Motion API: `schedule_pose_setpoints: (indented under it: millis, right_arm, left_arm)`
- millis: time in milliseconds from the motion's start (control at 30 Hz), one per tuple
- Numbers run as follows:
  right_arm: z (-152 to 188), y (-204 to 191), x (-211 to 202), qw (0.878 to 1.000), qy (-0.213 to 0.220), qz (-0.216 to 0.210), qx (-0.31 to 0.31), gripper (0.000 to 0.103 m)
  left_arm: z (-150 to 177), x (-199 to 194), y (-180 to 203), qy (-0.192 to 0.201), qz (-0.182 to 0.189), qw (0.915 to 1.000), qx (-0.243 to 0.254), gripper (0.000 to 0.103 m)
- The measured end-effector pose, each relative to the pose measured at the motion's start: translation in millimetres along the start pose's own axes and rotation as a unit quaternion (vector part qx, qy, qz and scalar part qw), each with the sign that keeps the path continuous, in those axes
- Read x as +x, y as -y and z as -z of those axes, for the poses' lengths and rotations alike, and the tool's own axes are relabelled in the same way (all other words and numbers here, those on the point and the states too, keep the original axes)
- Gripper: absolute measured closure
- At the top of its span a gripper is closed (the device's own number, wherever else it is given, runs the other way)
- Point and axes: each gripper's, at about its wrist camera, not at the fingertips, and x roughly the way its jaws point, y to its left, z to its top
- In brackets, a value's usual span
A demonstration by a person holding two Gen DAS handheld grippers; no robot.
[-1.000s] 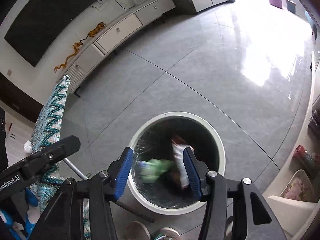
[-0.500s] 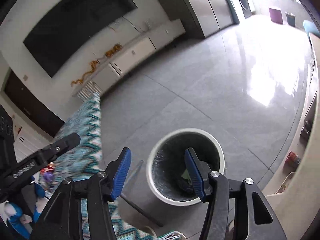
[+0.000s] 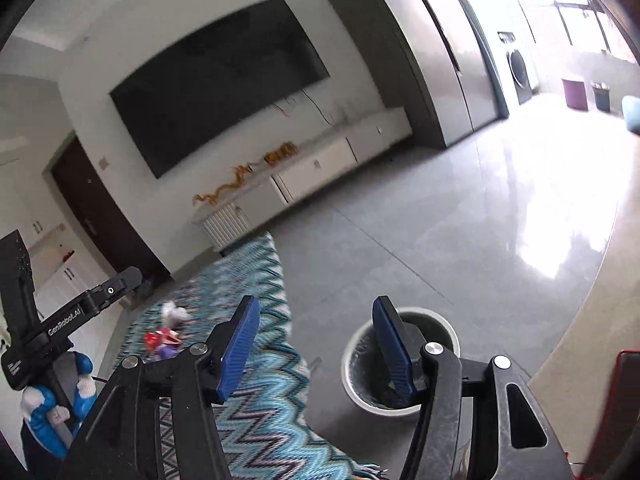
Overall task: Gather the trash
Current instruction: 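Move both open tools back to the remaining trash on the rug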
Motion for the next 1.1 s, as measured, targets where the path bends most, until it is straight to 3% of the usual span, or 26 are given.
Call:
schedule_pose_setpoints:
  millis: [300, 633, 867, 1100]
  right_arm:
    - [-9, -55, -67, 0.996, 0.063, -0.035, -0.046, 0.044]
    - [-4, -110, -115, 0.985, 0.116, -0.087, -0.097, 0.039]
    - [0, -131, -114, 0.98, 0.117, -0.109, -0.117, 0.039]
    - [6, -140, -97, 0.982, 0.092, -0.113, -0.124, 0.039]
  left_arm:
    - [-12, -103, -43, 0.077, -0.035, 0.9961, -0.025, 0.039]
    - [-18, -197, -86, 0.155, -0.085, 0.9837, -0.032, 0.039]
    - [-10, -215, -112, 0.168, -0.105, 0.9791, -0.045, 0.039]
    - [2, -191, -141, 0.139, -0.111, 0.982, -0.064, 0.039]
